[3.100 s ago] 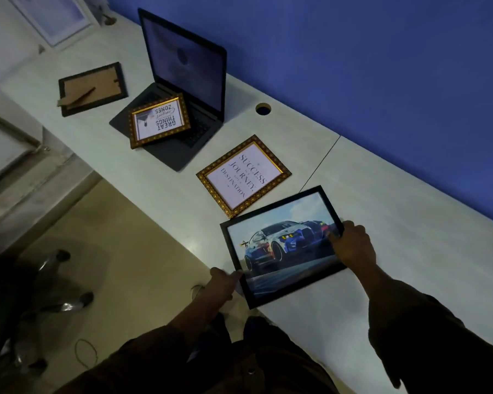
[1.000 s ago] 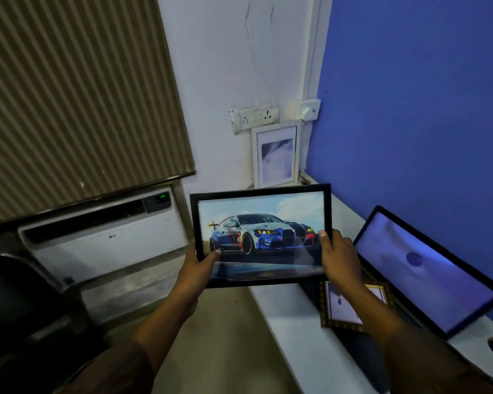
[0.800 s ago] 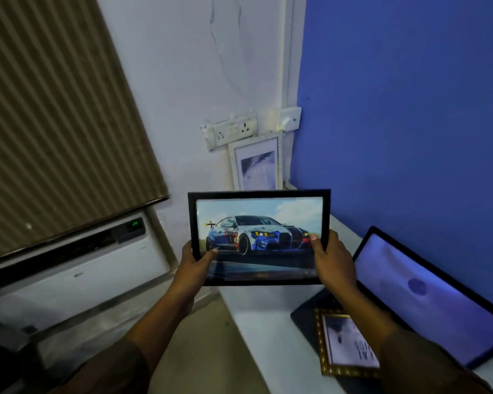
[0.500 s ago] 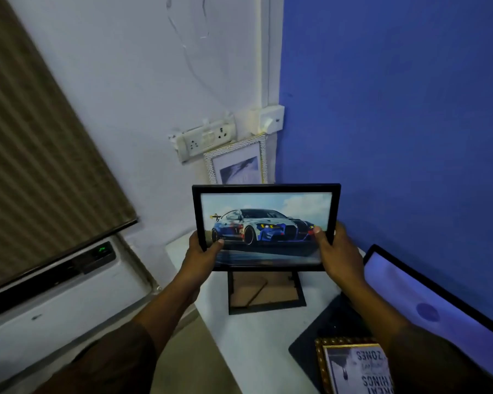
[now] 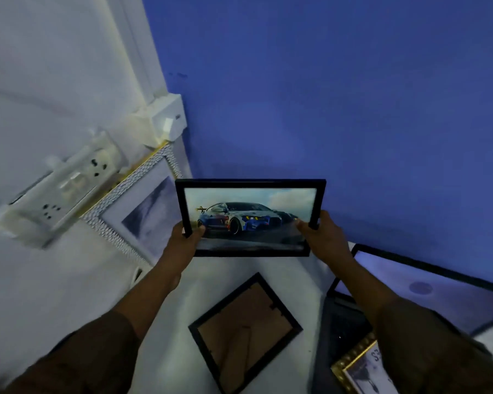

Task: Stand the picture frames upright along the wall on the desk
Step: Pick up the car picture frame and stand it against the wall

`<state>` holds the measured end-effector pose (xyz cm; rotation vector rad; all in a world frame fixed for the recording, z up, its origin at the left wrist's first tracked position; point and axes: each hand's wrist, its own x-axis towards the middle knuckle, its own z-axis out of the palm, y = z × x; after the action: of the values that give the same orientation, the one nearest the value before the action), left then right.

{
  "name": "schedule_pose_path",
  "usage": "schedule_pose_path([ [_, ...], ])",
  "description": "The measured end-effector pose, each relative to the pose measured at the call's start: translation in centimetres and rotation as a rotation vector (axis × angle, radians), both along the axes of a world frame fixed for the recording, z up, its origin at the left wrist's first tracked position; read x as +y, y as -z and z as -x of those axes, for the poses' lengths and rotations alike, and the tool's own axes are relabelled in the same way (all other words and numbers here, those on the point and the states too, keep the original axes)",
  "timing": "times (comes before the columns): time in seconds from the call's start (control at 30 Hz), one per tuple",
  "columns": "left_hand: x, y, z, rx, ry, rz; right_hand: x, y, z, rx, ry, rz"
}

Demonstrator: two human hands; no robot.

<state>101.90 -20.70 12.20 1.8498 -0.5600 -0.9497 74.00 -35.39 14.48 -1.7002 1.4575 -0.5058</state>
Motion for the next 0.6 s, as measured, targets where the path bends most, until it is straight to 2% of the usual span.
schedule_pose_path([
  [0.3, -10.1, 2.1, -2.9, 0.094, 0.227, -0.043, -3.3, 2.3, -1.9, -0.001, 0.296, -0.158],
  [0.6, -17.2, 4.8, -1.3, 0.051, 0.323, -0.206, -6.9, 4.7, -1.8, 0.025, 0.503, -0.244],
])
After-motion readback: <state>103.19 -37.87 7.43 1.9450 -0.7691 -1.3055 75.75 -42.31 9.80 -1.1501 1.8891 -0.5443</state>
